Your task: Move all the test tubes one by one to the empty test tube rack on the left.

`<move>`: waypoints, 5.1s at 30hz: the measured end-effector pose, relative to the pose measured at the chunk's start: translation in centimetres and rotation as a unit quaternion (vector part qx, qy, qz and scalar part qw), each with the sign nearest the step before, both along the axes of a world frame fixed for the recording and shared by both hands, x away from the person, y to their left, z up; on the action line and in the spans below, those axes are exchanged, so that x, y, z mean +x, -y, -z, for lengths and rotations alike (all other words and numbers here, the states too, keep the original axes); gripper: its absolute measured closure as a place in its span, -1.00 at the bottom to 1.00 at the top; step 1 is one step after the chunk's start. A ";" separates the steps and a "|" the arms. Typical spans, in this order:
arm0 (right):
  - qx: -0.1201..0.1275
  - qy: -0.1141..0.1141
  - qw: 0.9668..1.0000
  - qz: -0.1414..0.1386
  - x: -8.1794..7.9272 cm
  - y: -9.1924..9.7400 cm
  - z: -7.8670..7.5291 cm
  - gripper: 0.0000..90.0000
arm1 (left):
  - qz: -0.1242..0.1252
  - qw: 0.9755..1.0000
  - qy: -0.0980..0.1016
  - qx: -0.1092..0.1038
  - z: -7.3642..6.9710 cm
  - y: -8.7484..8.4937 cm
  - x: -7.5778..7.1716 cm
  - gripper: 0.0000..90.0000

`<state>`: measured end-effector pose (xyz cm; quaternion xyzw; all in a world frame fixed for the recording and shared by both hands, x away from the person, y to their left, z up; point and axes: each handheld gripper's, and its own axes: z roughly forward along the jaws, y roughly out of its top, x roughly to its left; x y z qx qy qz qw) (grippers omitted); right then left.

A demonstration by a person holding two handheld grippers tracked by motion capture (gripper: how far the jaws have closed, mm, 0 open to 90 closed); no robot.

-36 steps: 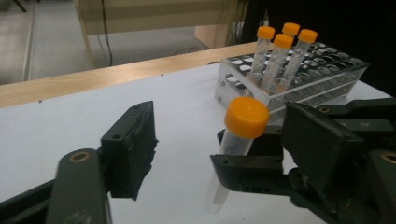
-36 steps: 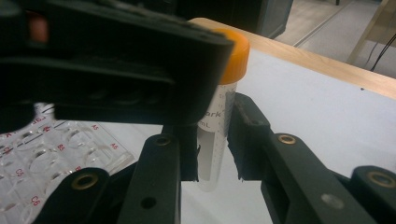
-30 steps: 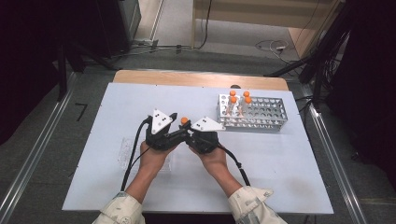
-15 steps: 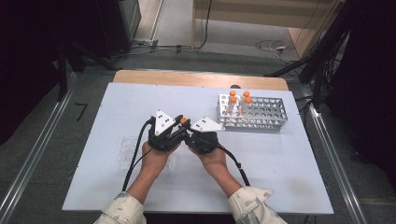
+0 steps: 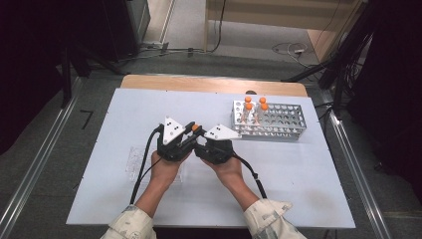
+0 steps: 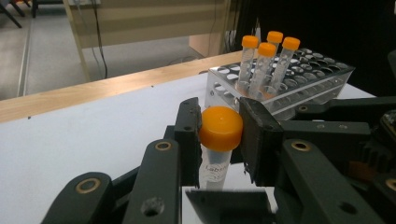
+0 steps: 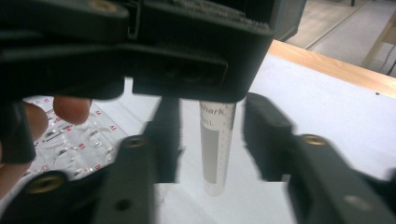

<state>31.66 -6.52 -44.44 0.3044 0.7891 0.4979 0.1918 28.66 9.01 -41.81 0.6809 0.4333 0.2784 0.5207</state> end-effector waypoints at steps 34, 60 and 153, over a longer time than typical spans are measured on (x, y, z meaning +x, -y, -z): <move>-0.016 -0.014 0.999 0.031 0.5 2.6 0.4 -0.62 | -0.088 0.995 0.022 -0.046 -3.9 -8.7 -4.3 0.58; -0.011 -0.008 0.999 0.046 0.9 3.8 0.0 -0.62 | -0.155 0.987 0.003 -0.031 -2.5 -13.7 -6.6 0.58; 0.022 0.005 0.988 0.152 3.1 11.0 -1.8 -0.60 | -0.089 0.996 -0.023 -0.013 0.8 -8.4 -5.9 -0.74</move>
